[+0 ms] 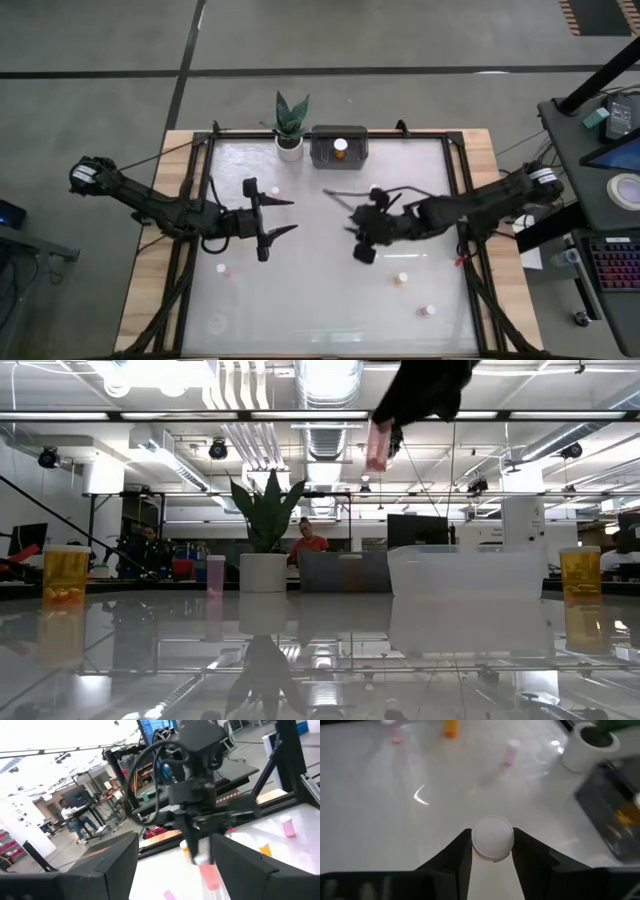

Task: Pick and place medicine bottles into bin by pill shape (circle, oval)
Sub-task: Put the small pink pill bottle into the white bin

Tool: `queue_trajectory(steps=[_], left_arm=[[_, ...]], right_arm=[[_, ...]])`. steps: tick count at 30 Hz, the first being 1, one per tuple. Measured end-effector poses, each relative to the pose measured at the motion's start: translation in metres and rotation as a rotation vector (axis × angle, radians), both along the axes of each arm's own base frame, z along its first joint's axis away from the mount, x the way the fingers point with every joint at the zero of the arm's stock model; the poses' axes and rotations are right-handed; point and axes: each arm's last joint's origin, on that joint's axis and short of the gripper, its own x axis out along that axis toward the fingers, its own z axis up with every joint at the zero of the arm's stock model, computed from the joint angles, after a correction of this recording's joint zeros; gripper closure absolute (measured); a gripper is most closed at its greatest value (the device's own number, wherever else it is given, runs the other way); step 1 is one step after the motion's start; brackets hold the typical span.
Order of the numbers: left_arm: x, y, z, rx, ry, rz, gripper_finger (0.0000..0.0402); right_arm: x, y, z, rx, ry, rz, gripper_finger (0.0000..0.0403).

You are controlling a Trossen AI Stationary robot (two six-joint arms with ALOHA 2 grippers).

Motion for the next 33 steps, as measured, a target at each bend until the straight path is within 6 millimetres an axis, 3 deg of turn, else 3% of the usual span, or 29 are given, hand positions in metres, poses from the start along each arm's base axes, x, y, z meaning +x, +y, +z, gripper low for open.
queue_trajectory(steps=[12, 19, 26, 33], left_arm=[[0.0, 0.0, -0.001, 0.008, 0.003, 0.004, 0.0166], [0.0, 0.0, -0.001, 0.008, 0.003, 0.006, 0.0166], [0.0, 0.0, -0.001, 0.008, 0.004, 0.006, 0.0166], [0.0, 0.0, -0.001, 0.008, 0.005, 0.007, 0.0166]], right_arm=[[-0.062, -0.06, -0.026, 0.096, -0.032, -0.41, 0.0287], [-0.097, -0.086, -0.054, 0.124, 0.04, -0.603, 0.0284], [-0.109, -0.101, -0.078, 0.116, 0.102, -0.697, 0.0287], [-0.105, -0.108, -0.09, 0.11, 0.128, -0.728, 0.0284]])
